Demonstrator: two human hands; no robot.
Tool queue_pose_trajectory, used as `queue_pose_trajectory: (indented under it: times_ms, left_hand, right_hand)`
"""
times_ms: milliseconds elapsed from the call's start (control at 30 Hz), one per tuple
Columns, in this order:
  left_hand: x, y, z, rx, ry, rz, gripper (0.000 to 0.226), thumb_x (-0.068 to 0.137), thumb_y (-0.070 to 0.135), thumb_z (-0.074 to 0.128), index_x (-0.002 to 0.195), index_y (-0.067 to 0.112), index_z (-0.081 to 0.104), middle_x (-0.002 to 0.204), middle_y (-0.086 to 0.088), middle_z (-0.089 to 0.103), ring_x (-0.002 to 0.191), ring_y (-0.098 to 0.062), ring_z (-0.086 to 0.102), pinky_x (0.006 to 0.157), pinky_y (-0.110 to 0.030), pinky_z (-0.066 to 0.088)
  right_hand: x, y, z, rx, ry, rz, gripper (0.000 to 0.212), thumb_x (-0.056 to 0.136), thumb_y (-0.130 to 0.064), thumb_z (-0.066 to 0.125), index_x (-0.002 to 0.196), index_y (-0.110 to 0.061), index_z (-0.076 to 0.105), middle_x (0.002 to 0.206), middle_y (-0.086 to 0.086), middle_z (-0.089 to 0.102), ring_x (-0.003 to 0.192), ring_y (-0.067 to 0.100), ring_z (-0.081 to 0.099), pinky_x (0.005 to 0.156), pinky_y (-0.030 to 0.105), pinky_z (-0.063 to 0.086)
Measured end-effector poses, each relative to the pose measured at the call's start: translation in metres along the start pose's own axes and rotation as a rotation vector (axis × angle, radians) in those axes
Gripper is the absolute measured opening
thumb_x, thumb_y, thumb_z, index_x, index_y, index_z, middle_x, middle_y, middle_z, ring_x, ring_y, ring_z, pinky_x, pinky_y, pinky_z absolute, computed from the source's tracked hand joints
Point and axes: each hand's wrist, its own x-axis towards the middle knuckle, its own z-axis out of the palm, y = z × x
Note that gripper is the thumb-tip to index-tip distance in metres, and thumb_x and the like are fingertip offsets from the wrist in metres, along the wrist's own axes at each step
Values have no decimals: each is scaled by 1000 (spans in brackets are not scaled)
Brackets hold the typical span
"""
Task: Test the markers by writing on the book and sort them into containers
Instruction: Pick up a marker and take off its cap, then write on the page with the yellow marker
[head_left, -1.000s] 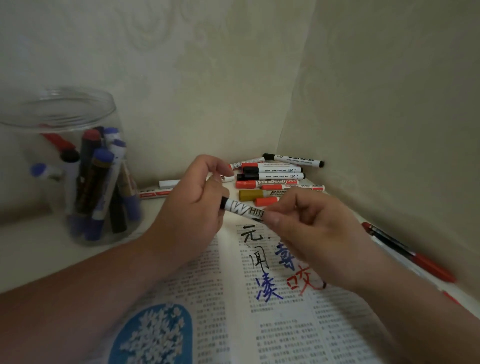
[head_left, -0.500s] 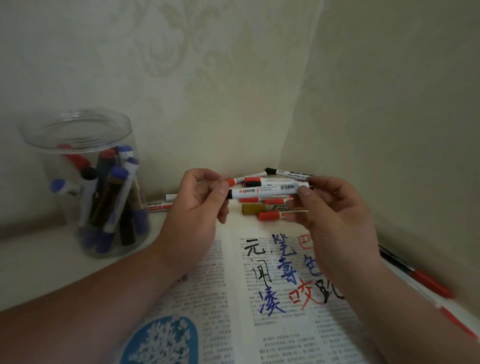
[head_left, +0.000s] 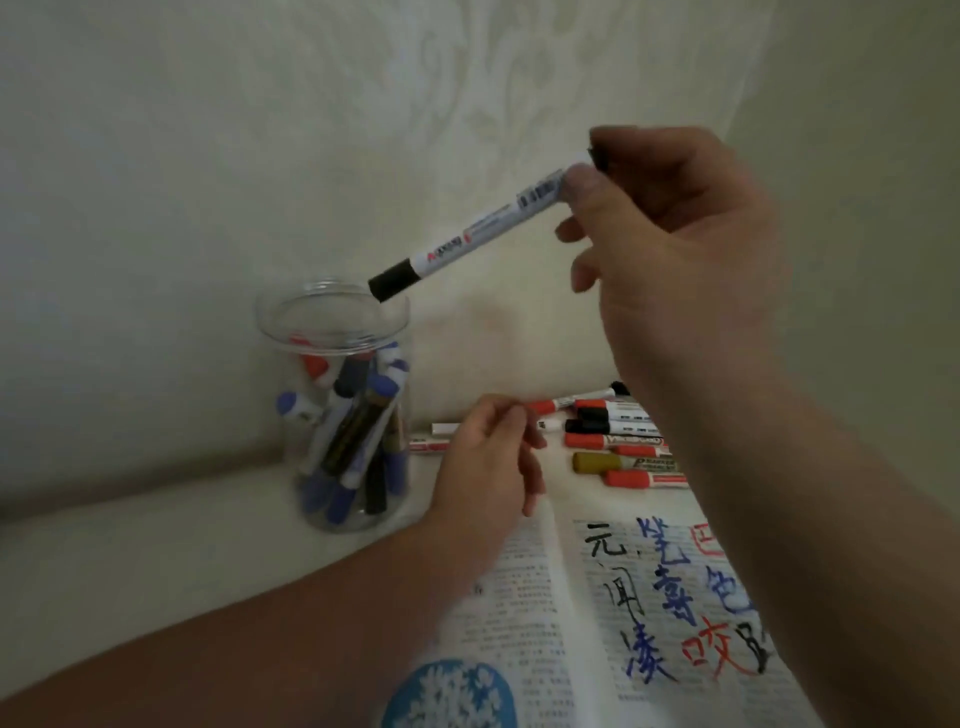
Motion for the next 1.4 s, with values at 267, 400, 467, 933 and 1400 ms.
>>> queue_pose_trajectory:
  times_ms: [267,400,467,933,1400]
  left_hand:
    - [0,1,-3,81,-98,-41,25,104,18,49,83,19,60,71,2,57,49,-11,43,43,-19,35]
    - [2,3,-3,170,-103,-37,26,103,20,48,78,17,58,67,2,57,46,-10,44,46,-23,35]
    - [2,4,-4,167,-103,-33,28,102,19,48,75,17,58,68,1,56,46,-10,44,45,-24,34]
    - [4,-6,-1,121,-104,-2,24,102,17,51,84,10,65,64,3,57,48,-15,44,45,-24,32]
    - [3,-14,3,199,-146,100,32,101,11,51,76,19,68,65,-2,56,47,-15,43,41,-23,33]
  right_hand:
    - [12,25,67,-472,-448,8,12,85,-15,76,94,-21,77,79,-16,71,74,1,68,74,21,57]
    - [6,28,76,-680,-728,21,11,92,-17,68,94,-16,79,59,-24,53,53,-17,52,53,2,38]
    - [4,29,77,-689,-786,55,14,93,-18,66,92,-15,79,59,-22,55,52,-14,53,52,3,38]
    - [-14,65,-115,-1371,-650,394,14,91,-23,65,100,-27,75,77,-21,55,71,6,54,71,25,43]
    - [-56,101,-147,-1176,-827,479,47,91,-40,65,137,-33,56,117,-11,47,108,12,54,100,33,48]
